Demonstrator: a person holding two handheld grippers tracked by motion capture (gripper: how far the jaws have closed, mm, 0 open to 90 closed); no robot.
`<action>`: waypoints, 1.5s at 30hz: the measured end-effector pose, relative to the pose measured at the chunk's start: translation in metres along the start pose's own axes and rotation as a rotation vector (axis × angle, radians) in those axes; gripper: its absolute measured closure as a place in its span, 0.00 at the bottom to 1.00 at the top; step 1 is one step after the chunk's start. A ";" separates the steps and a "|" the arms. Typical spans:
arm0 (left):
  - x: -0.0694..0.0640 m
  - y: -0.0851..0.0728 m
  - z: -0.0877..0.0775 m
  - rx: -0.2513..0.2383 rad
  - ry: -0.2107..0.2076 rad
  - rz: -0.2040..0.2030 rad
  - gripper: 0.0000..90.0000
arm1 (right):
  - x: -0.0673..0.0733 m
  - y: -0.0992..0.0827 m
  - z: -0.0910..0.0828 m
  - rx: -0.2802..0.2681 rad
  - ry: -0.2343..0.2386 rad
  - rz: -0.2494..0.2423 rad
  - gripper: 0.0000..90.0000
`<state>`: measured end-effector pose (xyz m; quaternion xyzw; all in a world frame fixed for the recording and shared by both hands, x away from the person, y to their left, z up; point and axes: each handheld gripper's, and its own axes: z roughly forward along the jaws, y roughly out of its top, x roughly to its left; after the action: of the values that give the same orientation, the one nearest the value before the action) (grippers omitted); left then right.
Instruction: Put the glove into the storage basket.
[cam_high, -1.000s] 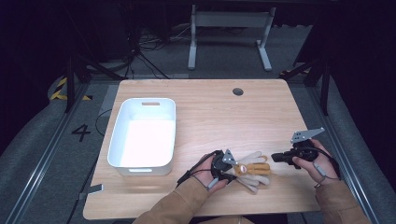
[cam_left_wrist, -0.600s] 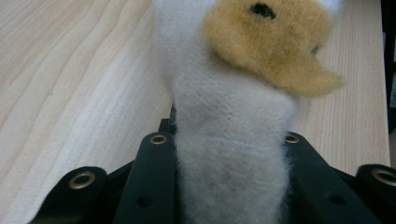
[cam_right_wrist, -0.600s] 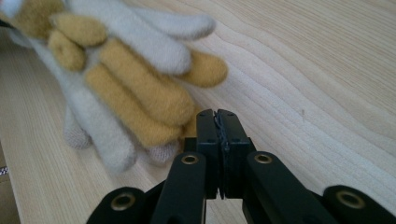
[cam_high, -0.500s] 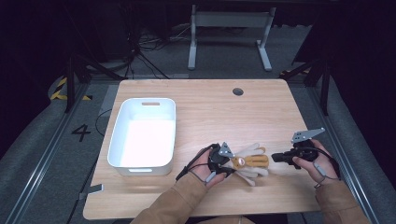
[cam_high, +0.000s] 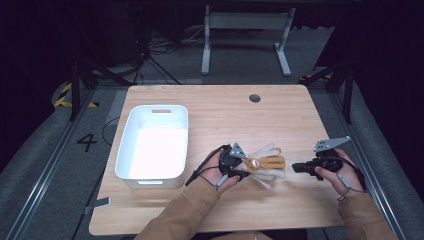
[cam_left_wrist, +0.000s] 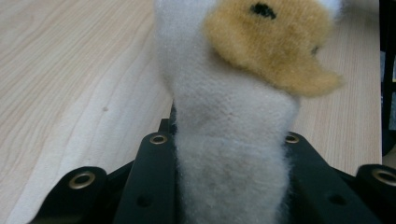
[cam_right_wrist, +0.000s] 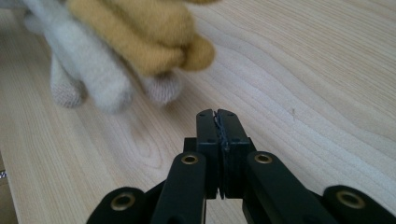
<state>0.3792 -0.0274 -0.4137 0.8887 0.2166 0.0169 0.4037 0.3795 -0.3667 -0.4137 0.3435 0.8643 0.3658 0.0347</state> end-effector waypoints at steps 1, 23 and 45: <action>0.001 0.000 -0.002 -0.002 0.005 -0.006 0.80 | -0.001 0.000 0.000 0.003 -0.001 -0.001 0.99; 0.032 0.020 -0.043 -0.005 0.142 -0.147 0.80 | -0.012 0.026 0.002 -0.039 0.039 -0.025 1.00; 0.053 0.046 -0.080 0.057 0.231 -0.254 0.80 | -0.013 0.020 -0.001 -0.045 0.031 -0.005 1.00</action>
<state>0.4282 0.0236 -0.3342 0.8574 0.3727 0.0617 0.3495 0.4005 -0.3653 -0.4020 0.3347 0.8572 0.3903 0.0301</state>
